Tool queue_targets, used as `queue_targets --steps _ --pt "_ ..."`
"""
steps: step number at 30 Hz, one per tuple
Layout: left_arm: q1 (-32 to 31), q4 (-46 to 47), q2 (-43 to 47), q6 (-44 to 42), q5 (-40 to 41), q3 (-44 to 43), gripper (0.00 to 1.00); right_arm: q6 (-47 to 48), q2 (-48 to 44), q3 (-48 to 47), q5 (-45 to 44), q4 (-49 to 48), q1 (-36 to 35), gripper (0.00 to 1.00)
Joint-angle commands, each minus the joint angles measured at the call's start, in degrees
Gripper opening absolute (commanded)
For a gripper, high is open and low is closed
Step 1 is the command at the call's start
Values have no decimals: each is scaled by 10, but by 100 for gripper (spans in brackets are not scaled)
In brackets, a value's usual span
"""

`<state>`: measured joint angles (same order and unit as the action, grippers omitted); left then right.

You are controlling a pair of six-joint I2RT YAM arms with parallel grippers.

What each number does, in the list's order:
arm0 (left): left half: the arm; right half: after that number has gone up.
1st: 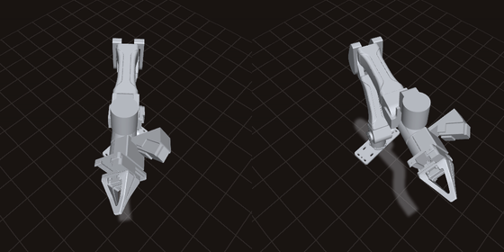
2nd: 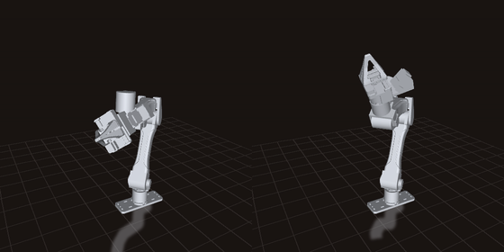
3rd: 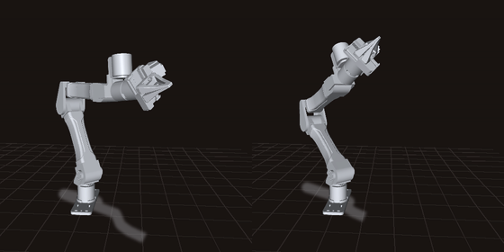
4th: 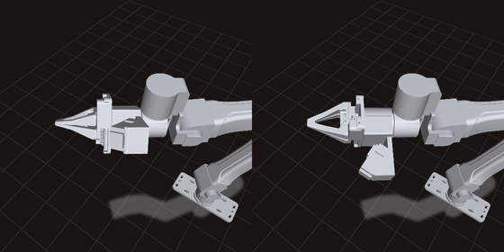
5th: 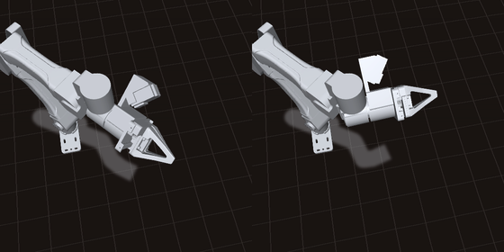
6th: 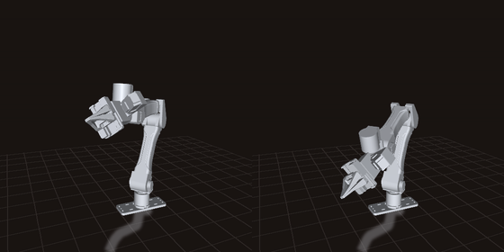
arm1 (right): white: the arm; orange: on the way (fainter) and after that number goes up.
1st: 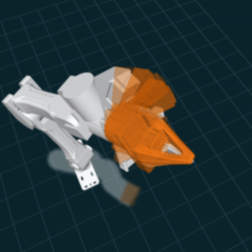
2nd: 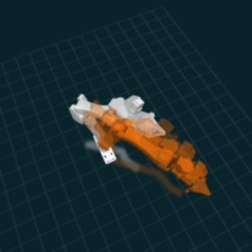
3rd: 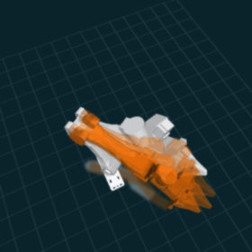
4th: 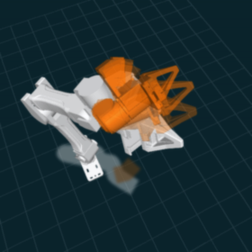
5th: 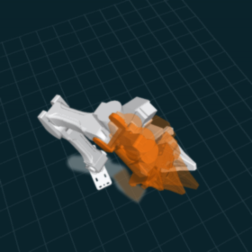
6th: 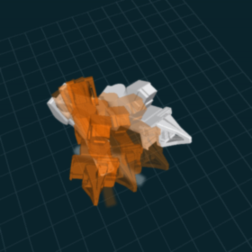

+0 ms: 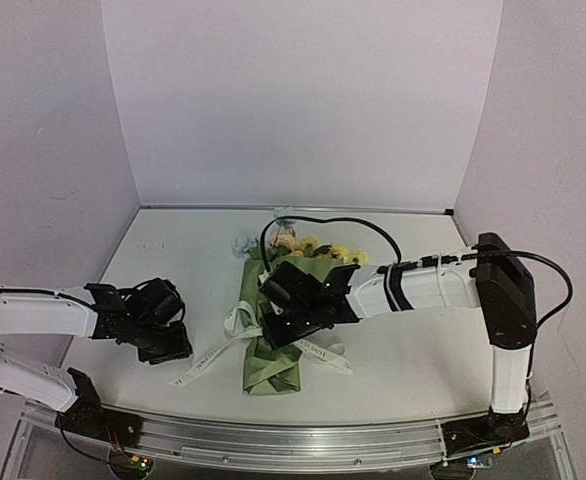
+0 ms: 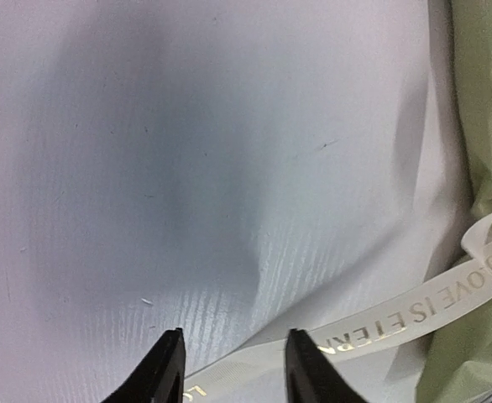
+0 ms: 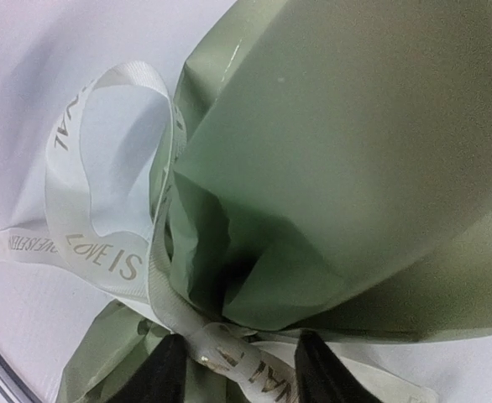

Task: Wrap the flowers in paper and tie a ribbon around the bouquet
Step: Tie the half-tied ribbon around the folded bouquet.

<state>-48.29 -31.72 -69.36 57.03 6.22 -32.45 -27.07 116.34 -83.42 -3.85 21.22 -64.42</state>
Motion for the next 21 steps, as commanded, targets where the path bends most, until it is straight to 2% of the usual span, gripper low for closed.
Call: queue_targets --steps 1,4,7,11,14,21 --pt "3 0 62 -36 23 -32 49 -6 -73 7 -17 13 -1 60" --pt "4 19 76 -94 28 -77 56 -15 -113 20 -36 22 2 72" --pt "12 47 27 -151 9 -127 60 -53 -154 57 -41 32 22 75" --pt "45 98 -64 -201 -53 -176 60 -111 -205 132 -46 47 58 68" --pt "68 110 -121 -230 -110 -208 61 -127 -231 187 -53 53 64 66" --pt "94 121 -185 -293 -204 -240 64 -150 -230 273 -33 53 72 58"
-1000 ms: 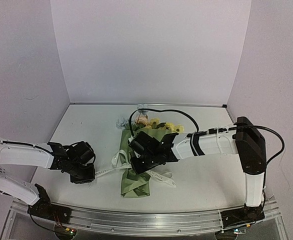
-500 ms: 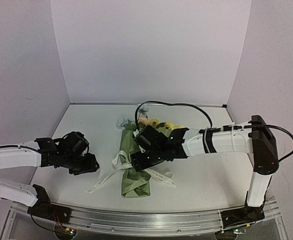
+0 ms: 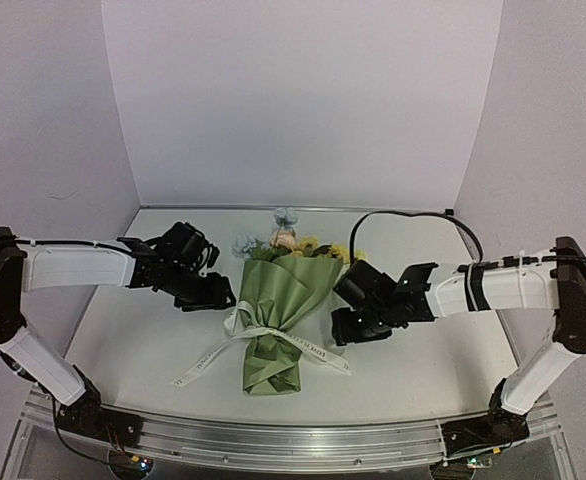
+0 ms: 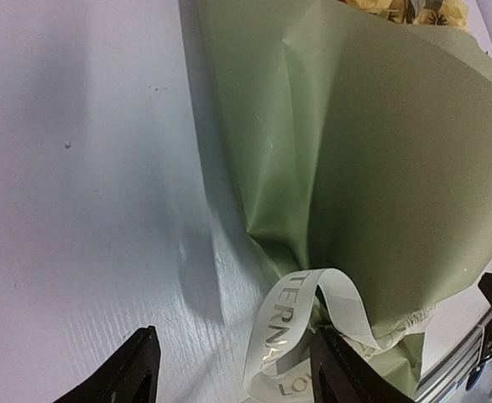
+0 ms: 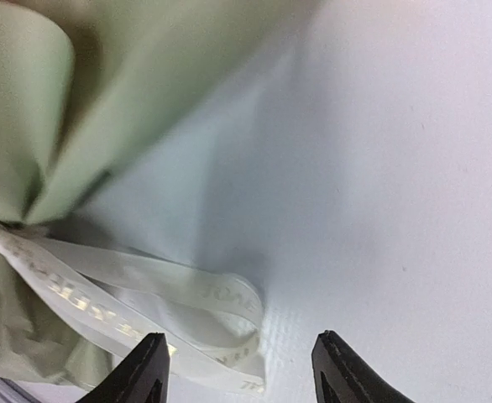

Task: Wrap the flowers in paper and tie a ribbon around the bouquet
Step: Tie the half-tied ribbon around the folded bouquet.

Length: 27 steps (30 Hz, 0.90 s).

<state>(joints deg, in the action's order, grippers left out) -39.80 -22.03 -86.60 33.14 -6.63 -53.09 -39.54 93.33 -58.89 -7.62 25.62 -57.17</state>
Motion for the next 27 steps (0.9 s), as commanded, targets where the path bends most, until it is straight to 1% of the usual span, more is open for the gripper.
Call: queue_targets --steps 1,6,14,18,23,25,27 --pt "11 30 -14 -55 -88 -31 64 -25 4 30 8 8 0 57" --pt "13 38 -33 -55 -122 -30 61 -12 40 12 19 4 1 55" --pt "13 38 -58 -47 -137 -30 51 -17 82 -2 33 -4 1 45" --pt "12 36 -64 -48 -145 -32 38 -18 94 -5 34 -8 0 40" --pt "13 31 -67 -45 -142 -25 20 -21 107 -20 29 -9 1 38" --pt "13 29 -64 -44 -136 -22 15 -23 106 -23 20 -9 0 38" --pt "12 28 -60 -42 -131 -18 9 -23 105 -26 12 -8 0 39"
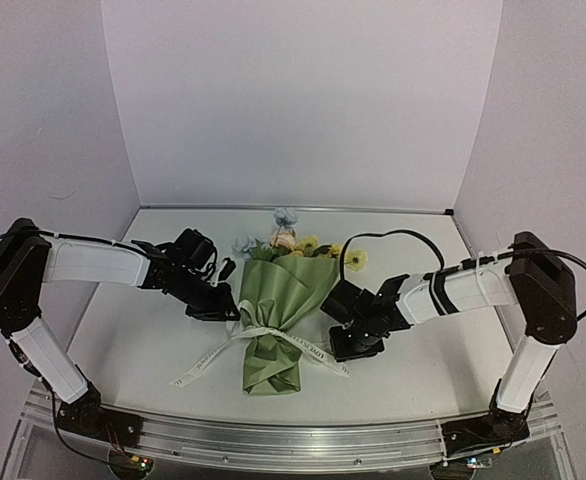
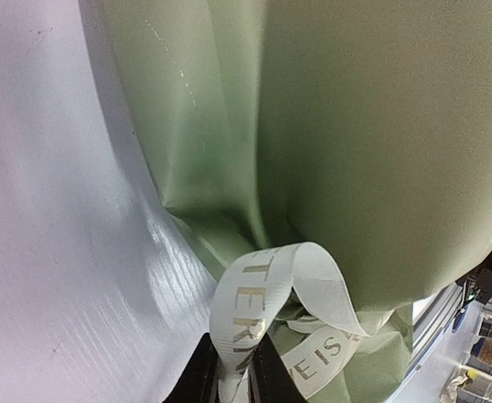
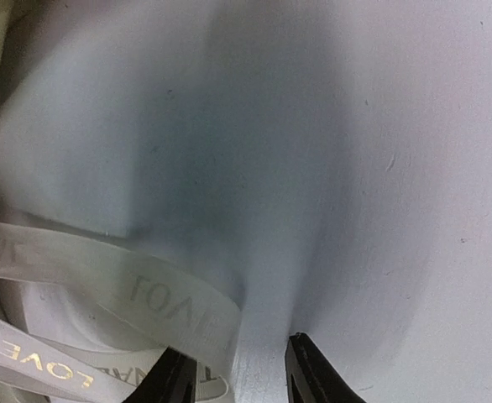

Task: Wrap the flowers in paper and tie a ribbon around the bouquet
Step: Tie the half-tied ribbon around the folded bouquet.

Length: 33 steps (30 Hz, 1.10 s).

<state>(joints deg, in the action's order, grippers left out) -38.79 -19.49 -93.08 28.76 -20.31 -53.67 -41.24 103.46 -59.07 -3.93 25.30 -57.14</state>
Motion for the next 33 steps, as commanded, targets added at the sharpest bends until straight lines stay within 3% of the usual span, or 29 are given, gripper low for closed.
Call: queue_targets --steps 1,8,10,13,15,22,33 --pt "2 2 6 3 9 -10 7 -5 5 -26 -27 -5 0 40" --pt "3 0 17 8 27 1 0 2 37 -44 -21 -8 0 35" --pt "2 -2 22 12 41 4 0 -1 38 -44 -23 -8 0 26" --pt "2 -7 35 20 68 9 0 -12 27 -38 -41 -4 0 6" --pt "3 -8 47 24 86 16 0 -19 18 -35 -59 4 1 0" --pt "3 -6 78 34 129 39 0 -47 -18 -24 -133 39 0 0" --pt "3 -20 86 31 173 57 0 -45 -12 -23 -179 75 1 0"
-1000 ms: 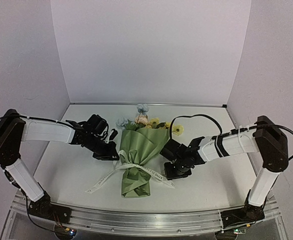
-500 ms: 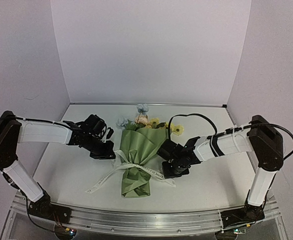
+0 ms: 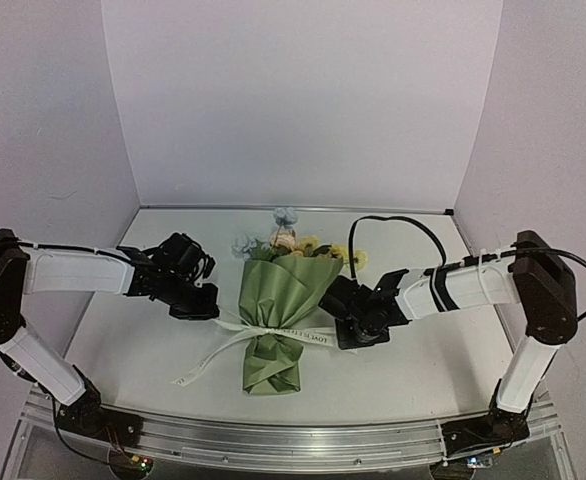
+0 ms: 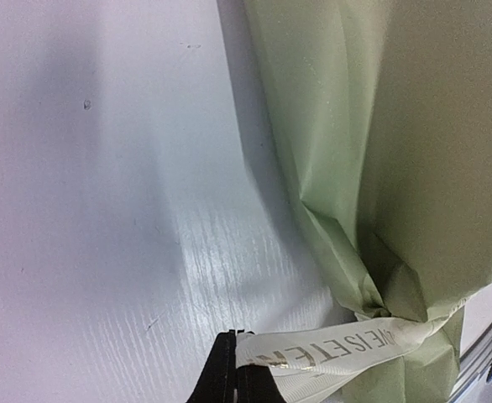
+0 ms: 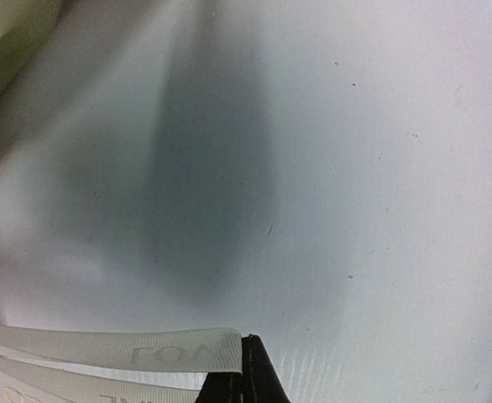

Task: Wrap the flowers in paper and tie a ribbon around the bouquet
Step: Tie the half-tied ribbon around the folded bouquet.

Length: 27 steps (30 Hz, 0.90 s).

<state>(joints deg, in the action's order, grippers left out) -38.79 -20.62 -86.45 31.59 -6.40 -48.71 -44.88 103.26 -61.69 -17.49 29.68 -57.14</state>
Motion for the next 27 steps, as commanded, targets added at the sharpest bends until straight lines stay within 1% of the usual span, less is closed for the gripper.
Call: queue_targets --steps 1,13,15,27 --pt "3 -9 21 4 35 10 0 -11 -9 5 -46 34 1 0" --pt "22 -13 53 39 59 44 0 -59 -6 46 -70 55 11 0" --pt "24 -15 56 45 78 49 0 -63 -6 50 -73 58 15 0" --pt "48 -19 89 96 98 98 0 -88 -26 79 -76 71 54 0"
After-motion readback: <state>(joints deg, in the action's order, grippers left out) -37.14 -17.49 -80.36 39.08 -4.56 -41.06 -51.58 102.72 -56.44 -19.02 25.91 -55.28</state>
